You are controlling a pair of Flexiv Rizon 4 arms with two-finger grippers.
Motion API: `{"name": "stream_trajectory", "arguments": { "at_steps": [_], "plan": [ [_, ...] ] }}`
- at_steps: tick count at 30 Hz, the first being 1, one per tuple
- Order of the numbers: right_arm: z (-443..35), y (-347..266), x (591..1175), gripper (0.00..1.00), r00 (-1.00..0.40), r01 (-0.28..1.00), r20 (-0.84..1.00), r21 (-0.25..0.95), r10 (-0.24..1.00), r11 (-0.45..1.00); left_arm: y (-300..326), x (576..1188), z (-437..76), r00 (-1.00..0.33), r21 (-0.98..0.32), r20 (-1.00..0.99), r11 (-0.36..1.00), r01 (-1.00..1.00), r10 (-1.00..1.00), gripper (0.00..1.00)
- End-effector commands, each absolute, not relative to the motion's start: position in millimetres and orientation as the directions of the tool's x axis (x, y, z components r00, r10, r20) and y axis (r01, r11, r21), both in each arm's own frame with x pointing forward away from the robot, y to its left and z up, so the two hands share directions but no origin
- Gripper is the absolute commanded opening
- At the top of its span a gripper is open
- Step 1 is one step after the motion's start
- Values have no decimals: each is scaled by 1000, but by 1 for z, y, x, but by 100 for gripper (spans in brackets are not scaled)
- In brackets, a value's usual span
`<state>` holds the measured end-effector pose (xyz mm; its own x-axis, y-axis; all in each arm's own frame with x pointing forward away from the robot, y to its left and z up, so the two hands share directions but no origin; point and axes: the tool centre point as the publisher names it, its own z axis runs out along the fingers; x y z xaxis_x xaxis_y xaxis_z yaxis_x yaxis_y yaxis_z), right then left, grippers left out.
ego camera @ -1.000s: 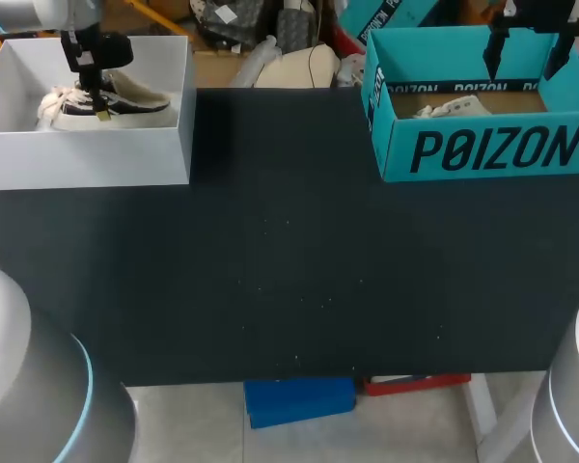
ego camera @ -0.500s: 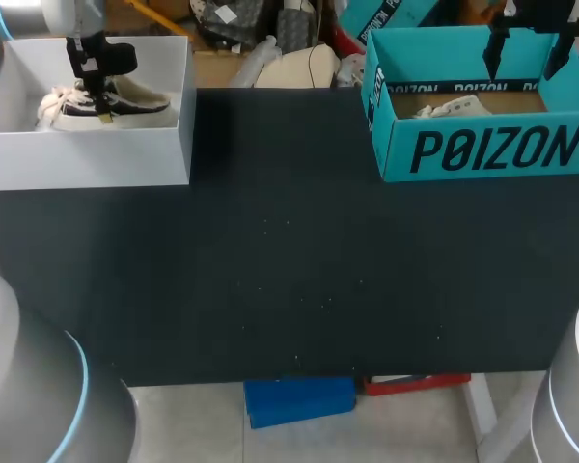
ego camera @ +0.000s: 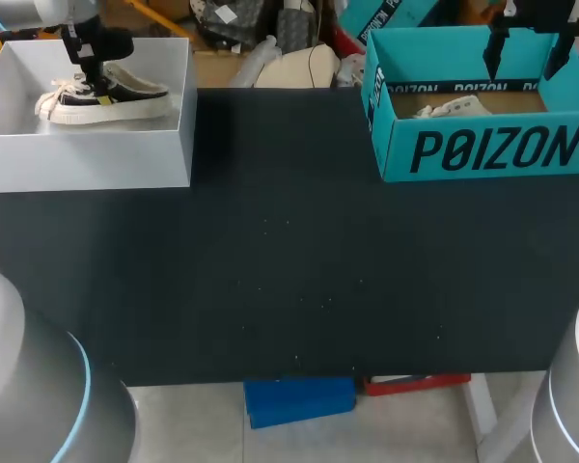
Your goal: Take the shoe out of the shoebox, open the shoe tongue, remove and reinsert the insole, then place the shoe into the shoebox
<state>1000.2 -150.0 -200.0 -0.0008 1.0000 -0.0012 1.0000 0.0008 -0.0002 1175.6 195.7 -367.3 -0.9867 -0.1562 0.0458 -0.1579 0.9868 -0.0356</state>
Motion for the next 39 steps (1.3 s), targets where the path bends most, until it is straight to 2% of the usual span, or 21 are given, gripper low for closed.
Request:
{"name": "stream_trajectory", "arguments": {
  "at_steps": [1,10,22,30,39],
  "plan": [
    [-200,-150,1000,100,0,1000,-1,0,1000,0,196,1155,-320,-988,-22,-34,988,-150,-150,0],
    [-200,-150,1000,100,0,1000,-1,0,1000,0,186,1129,-244,-980,-40,-128,988,-147,-151,0],
    [-200,-150,1000,100,0,1000,-1,0,1000,0,130,1060,-141,-939,-51,-329,995,-87,-99,0],
    [-200,-150,1000,100,0,1000,-1,0,1000,0,85,997,-112,-894,-36,-443,997,-61,-71,0],
    [-200,-150,1000,100,0,1000,-1,0,1000,0,43,935,-108,-890,-61,-456,998,7,-21,0]
  ]
}}
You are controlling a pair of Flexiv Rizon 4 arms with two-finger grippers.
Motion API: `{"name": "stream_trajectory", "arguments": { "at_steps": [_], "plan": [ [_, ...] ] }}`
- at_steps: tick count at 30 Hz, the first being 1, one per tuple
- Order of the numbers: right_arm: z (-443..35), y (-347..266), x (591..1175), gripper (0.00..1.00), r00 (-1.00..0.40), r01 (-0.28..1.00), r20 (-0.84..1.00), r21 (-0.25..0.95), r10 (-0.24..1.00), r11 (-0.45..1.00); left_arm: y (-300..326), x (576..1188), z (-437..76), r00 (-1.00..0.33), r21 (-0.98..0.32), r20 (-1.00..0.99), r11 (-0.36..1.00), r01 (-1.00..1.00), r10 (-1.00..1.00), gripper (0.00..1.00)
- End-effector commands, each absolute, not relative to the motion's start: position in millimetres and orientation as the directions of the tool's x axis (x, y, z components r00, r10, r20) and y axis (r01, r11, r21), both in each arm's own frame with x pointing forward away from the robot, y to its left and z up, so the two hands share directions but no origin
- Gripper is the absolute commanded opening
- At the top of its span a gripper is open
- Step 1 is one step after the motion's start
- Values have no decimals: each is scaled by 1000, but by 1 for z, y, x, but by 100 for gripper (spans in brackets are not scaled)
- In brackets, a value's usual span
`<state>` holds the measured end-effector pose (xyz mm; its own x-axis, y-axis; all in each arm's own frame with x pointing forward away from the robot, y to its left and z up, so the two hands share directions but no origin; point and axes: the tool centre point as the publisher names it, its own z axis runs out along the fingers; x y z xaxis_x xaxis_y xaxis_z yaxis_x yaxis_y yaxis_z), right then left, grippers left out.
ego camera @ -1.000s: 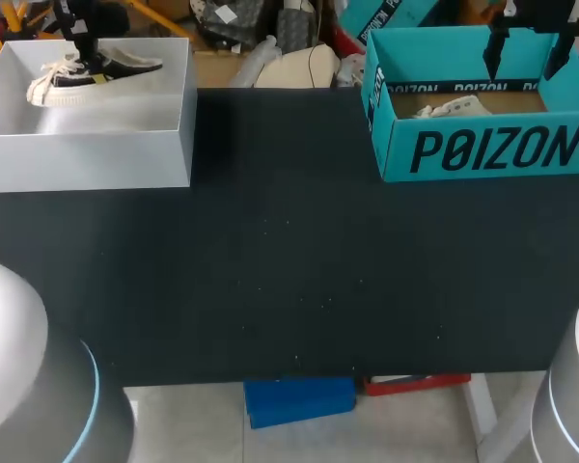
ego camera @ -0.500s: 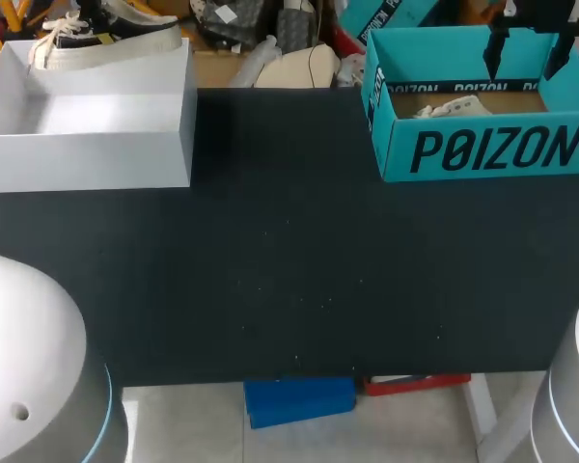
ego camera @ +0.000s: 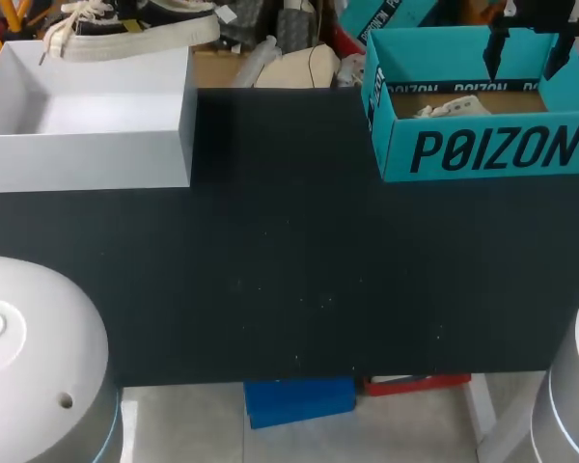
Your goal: Take the shoe out of the shoebox, open the shoe tongue, remove and reinsert the insole, then place the shoe into the shoebox
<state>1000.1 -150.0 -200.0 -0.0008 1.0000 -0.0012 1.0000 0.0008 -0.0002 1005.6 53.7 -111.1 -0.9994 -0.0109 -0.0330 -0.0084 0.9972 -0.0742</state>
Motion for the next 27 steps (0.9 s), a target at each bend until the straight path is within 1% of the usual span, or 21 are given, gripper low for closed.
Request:
{"name": "stream_trajectory", "arguments": {
  "at_steps": [1,9,18,27],
  "plan": [
    [-200,-150,1000,100,0,1000,-1,0,1000,0,39,927,-111,-891,-64,-454,998,19,-12,0],
    [-200,-150,1000,100,0,1000,-1,0,1000,0,12,894,-143,-912,-60,-410,998,26,0,0],
    [-200,-150,1000,100,0,1000,-1,0,1000,0,-20,875,-163,-898,-47,-439,999,7,-14,0],
    [-200,-150,1000,100,0,1000,-1,0,1000,0,-61,858,-193,-904,-59,-424,995,79,47,0]
  ]
}}
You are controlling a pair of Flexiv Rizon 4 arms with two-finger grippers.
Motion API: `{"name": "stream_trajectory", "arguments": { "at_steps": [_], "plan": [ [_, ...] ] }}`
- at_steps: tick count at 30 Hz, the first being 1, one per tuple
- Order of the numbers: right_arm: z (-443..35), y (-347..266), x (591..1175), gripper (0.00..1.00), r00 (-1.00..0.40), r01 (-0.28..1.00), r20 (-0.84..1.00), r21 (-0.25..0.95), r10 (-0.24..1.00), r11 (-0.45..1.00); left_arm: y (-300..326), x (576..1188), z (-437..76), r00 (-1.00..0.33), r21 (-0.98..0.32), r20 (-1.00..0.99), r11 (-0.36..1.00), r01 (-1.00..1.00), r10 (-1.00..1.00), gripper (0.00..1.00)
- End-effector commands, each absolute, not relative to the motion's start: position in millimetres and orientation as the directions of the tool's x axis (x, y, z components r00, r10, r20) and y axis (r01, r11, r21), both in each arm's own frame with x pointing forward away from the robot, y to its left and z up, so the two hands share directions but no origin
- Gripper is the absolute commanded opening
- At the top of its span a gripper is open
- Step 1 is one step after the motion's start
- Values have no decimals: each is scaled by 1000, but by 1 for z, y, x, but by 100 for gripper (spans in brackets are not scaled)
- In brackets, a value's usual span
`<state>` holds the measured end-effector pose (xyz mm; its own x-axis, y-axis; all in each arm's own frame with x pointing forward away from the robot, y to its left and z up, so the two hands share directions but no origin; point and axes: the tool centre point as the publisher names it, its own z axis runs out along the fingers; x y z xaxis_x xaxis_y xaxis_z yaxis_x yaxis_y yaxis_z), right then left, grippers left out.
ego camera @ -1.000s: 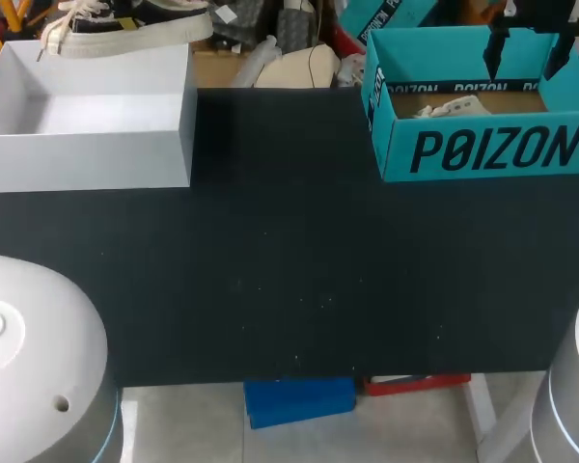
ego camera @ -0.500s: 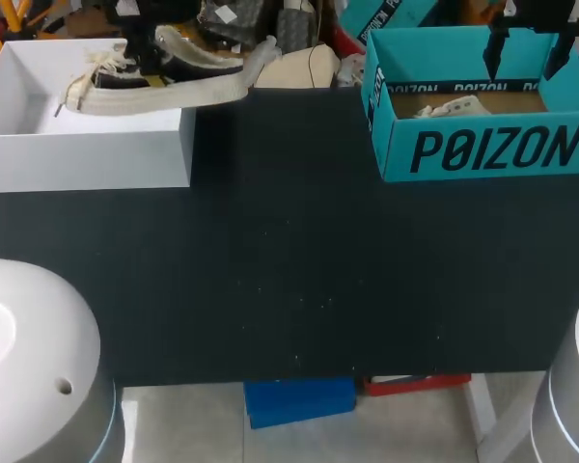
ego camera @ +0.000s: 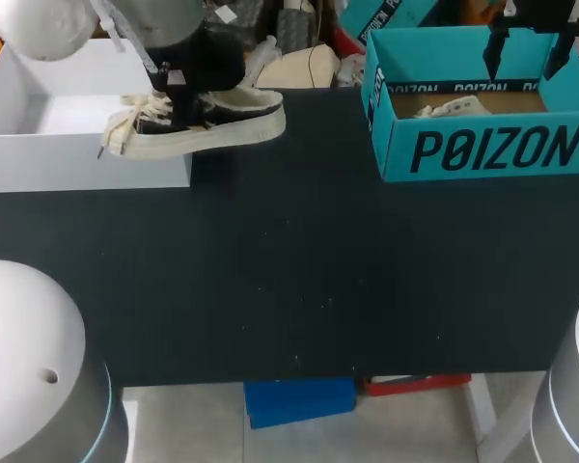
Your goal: Take the shoe out of the shoebox, open the shoe tongue, remove and reinsert the insole, then place the shoe into the shoebox
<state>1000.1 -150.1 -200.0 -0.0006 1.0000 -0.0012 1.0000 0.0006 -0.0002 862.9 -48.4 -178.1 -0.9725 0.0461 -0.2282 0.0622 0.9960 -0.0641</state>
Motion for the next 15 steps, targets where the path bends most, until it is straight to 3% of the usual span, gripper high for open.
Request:
{"name": "stream_trajectory", "arguments": {
  "at_steps": [1,15],
  "plan": [
    [-200,-150,1000,100,0,1000,-1,0,1000,0,-65,857,-197,-902,-56,-428,994,92,60,0],
    [-200,-150,1000,100,0,1000,-1,0,1000,0,-113,851,-252,-925,-59,-344,980,192,160,0]
  ]
}}
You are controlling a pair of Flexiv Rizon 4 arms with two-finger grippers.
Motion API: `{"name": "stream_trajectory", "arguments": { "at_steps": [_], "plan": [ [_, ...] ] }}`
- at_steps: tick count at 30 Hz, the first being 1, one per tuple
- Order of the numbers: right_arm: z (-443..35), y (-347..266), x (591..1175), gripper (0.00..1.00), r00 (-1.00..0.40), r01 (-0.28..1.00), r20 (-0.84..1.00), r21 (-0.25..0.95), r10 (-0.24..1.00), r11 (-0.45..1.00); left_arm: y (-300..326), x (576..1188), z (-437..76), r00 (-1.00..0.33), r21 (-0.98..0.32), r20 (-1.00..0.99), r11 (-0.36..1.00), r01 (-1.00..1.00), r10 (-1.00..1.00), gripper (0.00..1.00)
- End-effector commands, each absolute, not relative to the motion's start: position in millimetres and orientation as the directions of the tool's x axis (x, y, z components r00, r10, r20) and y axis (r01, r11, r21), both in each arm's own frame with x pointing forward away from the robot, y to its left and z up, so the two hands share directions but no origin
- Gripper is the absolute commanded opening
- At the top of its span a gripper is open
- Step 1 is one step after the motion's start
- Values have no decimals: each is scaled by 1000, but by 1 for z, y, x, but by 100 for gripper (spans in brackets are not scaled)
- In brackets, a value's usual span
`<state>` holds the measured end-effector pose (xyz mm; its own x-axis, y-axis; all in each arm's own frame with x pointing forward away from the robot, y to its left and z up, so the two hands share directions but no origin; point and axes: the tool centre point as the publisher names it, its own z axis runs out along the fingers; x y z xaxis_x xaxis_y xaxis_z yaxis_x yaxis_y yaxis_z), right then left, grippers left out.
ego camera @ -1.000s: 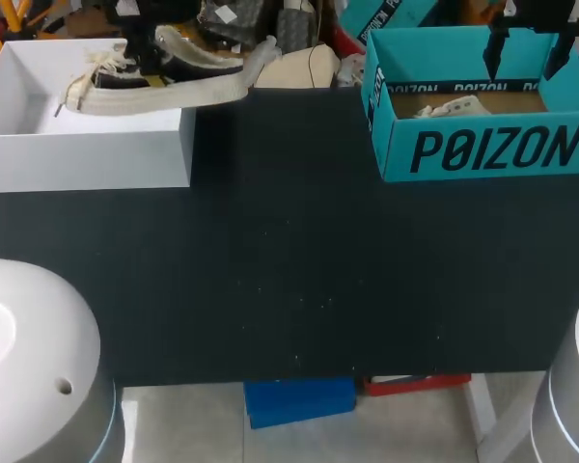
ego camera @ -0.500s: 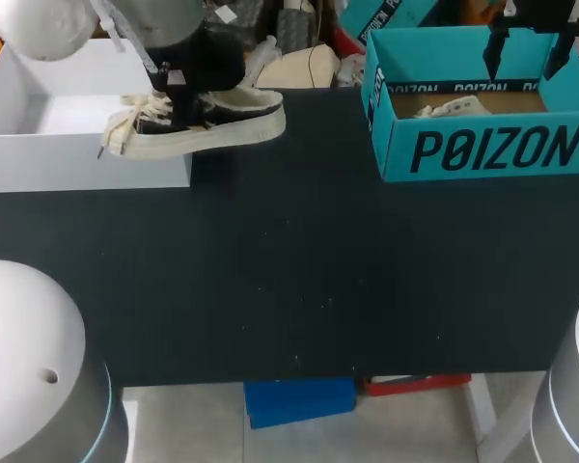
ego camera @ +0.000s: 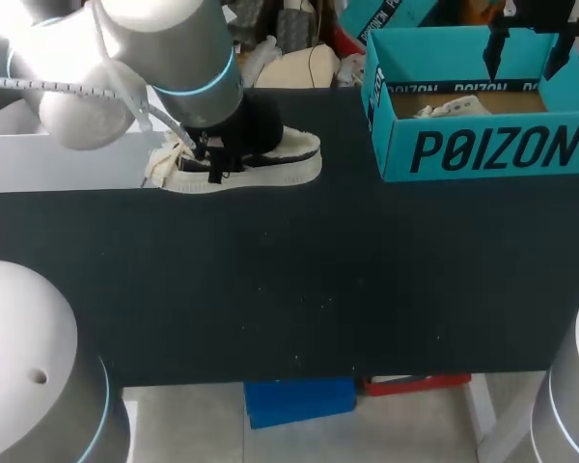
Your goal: Take the shoe out of the shoebox, open the shoe tongue, remove and reinsert the insole, then place the shoe into the shoebox
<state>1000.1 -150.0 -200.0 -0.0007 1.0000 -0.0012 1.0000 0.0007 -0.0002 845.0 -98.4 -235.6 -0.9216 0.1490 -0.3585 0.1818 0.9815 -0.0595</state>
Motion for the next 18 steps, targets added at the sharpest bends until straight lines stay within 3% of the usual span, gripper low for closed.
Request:
{"name": "stream_trajectory", "arguments": {
  "at_steps": [1,18],
  "plan": [
    [-200,-150,1000,100,0,1000,-1,0,1000,0,-116,851,-256,-926,-56,-337,978,203,173,0],
    [-200,-150,1000,100,0,1000,-1,0,1000,0,-154,854,-311,-940,-51,-271,972,230,208,0]
  ]
}}
